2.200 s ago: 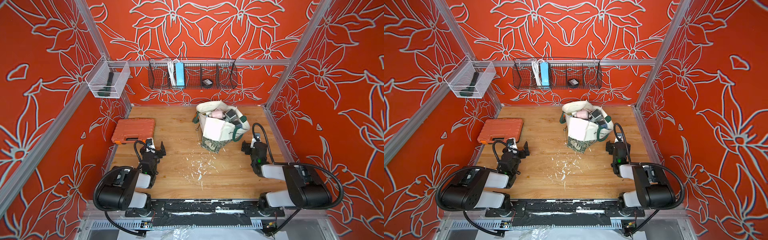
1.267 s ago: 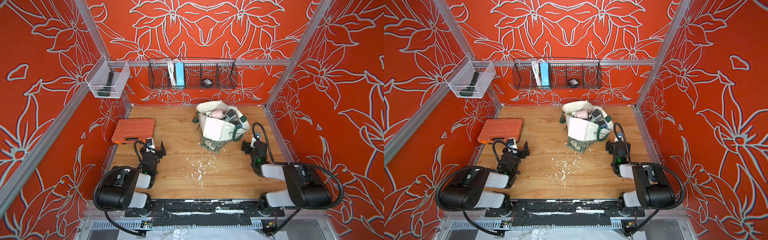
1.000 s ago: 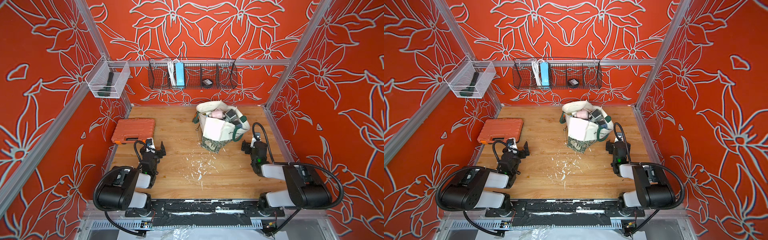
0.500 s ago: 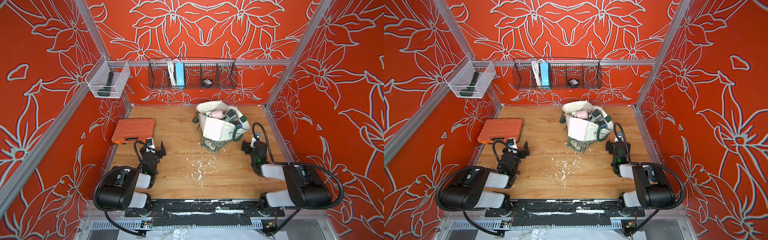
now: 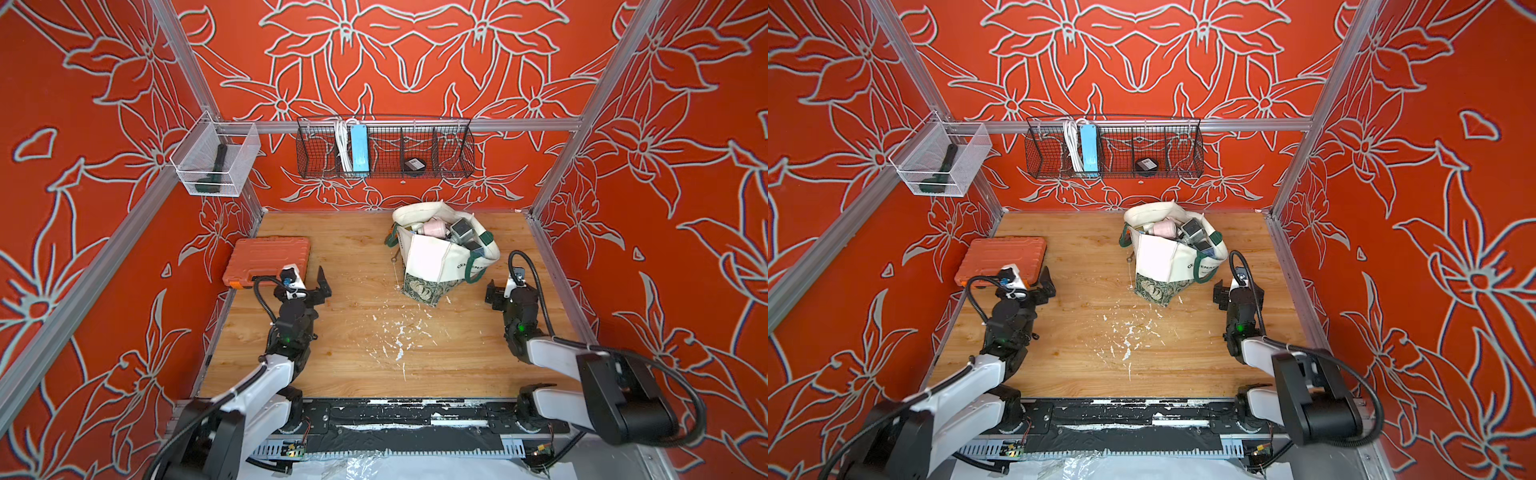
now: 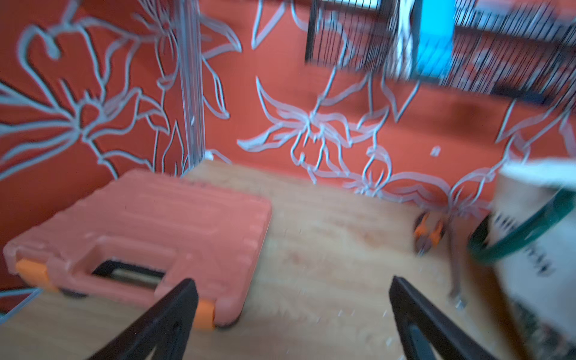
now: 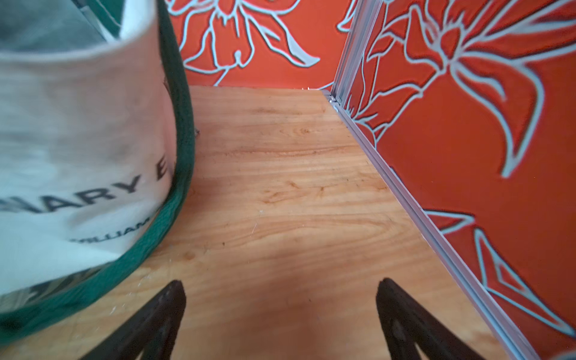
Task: Take out the pencil sharpeners from the tote bags
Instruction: Move the canvas bag to the center of the board.
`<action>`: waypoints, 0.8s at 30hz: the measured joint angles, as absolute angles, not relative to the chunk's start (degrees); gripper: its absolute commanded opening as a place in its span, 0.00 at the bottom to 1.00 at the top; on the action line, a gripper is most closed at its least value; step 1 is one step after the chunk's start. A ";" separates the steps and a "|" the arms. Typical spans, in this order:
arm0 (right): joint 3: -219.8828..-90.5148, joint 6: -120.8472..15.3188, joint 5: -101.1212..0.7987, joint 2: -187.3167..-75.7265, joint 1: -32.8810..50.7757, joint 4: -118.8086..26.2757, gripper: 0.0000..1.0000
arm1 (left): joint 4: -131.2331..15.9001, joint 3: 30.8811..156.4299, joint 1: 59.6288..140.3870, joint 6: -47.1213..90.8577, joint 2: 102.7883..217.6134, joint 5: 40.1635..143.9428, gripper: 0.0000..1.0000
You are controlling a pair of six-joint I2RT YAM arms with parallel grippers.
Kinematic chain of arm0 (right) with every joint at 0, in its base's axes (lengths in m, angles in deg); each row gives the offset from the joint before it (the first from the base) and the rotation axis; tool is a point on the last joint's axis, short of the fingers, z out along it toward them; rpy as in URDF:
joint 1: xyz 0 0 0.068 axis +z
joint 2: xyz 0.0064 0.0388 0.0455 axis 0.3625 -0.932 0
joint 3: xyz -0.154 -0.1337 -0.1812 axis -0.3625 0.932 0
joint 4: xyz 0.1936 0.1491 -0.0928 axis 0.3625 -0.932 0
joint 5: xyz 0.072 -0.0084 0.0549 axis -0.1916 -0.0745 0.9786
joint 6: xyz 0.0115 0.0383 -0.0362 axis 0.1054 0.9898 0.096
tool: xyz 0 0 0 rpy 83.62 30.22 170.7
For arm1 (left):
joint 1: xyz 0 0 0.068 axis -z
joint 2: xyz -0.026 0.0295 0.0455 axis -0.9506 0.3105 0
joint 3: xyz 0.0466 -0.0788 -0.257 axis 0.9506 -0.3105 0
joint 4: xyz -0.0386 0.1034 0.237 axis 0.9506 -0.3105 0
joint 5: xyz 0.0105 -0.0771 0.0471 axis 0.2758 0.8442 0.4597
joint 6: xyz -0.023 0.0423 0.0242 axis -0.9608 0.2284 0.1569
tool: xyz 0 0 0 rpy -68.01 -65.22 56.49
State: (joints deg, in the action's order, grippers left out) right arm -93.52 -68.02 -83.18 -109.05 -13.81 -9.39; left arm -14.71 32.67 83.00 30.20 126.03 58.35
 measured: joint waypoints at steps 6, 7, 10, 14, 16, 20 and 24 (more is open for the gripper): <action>-106.37 -52.87 -87.39 -85.70 -14.03 -32.39 0.99 | -25.05 31.01 83.96 13.33 106.53 65.39 0.97; -107.31 -52.06 -86.00 -83.39 -14.10 -34.20 0.99 | -28.31 32.47 83.96 11.52 104.93 67.88 0.97; -112.03 -50.14 -82.06 -81.33 -14.14 -41.83 0.99 | -39.67 42.42 83.98 8.98 106.18 74.28 0.95; -125.67 -48.98 -76.01 -91.34 -14.16 -55.97 0.99 | -53.99 60.10 83.98 10.82 114.75 81.82 0.91; -132.42 -48.89 -72.68 -97.51 -14.16 -61.72 0.99 | -59.91 66.13 83.98 13.13 119.01 85.28 0.90; -141.47 -49.57 -68.12 -108.06 -14.16 -71.36 0.99 | -69.66 70.16 83.98 18.23 125.24 89.23 0.89; -148.40 -50.31 -65.69 -116.85 -14.62 -79.38 0.88 | -77.57 68.89 83.98 21.92 129.02 90.68 0.84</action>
State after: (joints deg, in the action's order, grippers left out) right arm -148.40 -50.31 -65.69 -116.85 -14.62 -79.38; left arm -77.57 68.89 83.98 21.92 129.02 90.68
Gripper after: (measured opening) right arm 0.938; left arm 0.858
